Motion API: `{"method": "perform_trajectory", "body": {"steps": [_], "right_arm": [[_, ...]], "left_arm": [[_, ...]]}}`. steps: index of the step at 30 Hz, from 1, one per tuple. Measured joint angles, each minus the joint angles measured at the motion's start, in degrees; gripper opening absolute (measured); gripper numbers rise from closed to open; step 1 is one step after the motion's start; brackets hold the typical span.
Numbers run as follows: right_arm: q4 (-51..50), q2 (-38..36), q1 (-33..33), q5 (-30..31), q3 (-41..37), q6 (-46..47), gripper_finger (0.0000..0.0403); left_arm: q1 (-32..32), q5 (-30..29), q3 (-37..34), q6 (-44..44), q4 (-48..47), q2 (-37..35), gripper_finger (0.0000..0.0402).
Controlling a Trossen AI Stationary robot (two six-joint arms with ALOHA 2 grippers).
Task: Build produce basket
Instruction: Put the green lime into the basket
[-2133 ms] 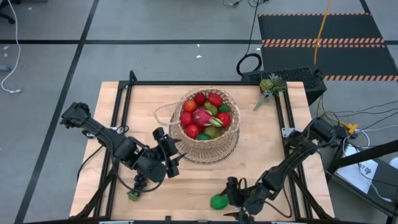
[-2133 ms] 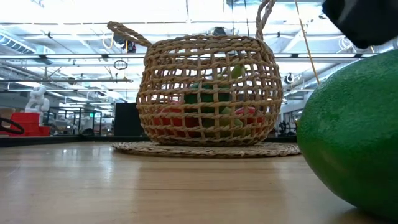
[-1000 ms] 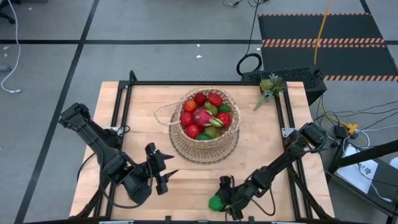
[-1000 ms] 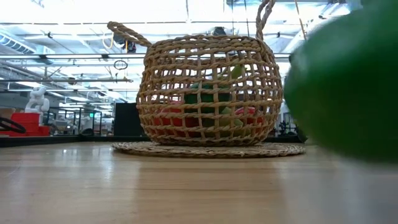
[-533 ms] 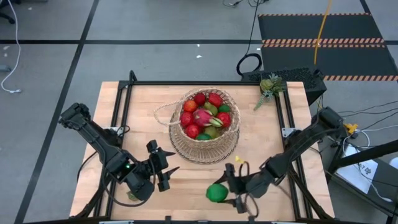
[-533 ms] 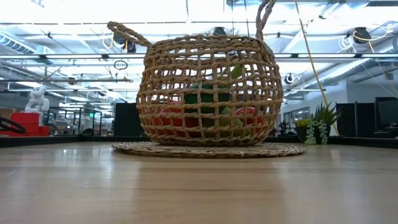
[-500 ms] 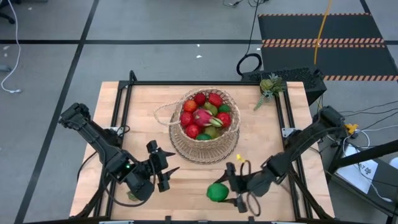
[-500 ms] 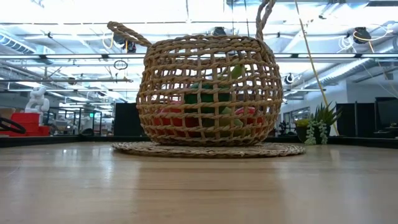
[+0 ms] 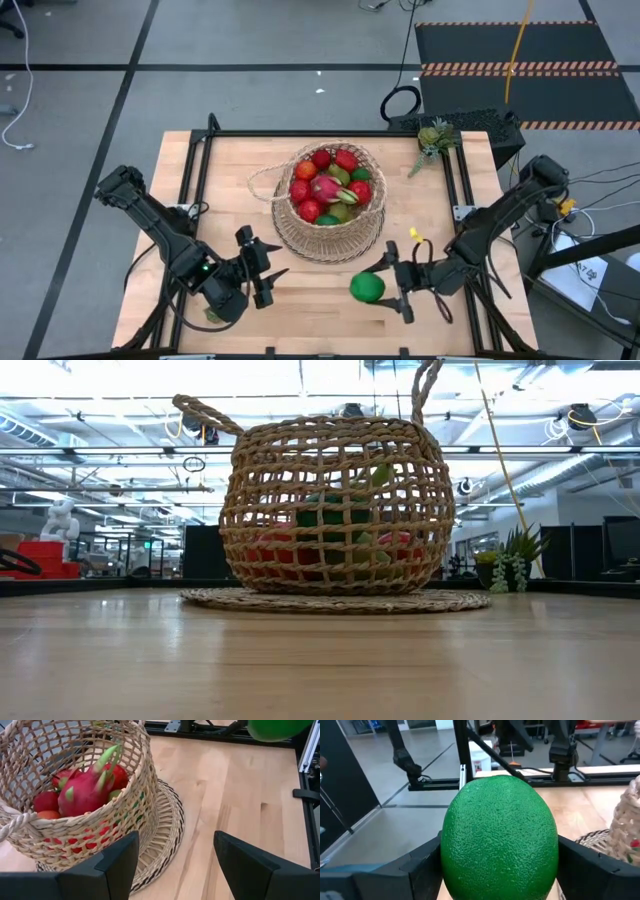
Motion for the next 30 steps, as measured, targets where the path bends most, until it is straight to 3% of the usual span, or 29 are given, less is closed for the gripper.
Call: {"method": "perform_trajectory", "body": {"steps": [16,30], "right_arm": [[22.71,-4.59,-0.11,0.21,-15.63,-7.01,0.0307],[28.65,-4.56,-0.15,0.24,-17.24,-13.37,0.0307]], "left_arm": [[0.12,-0.01,0.02,3.17,3.95,0.0,0.0258],[0.17,-0.02,0.02,3.63,4.51,0.0,0.0257]]}}
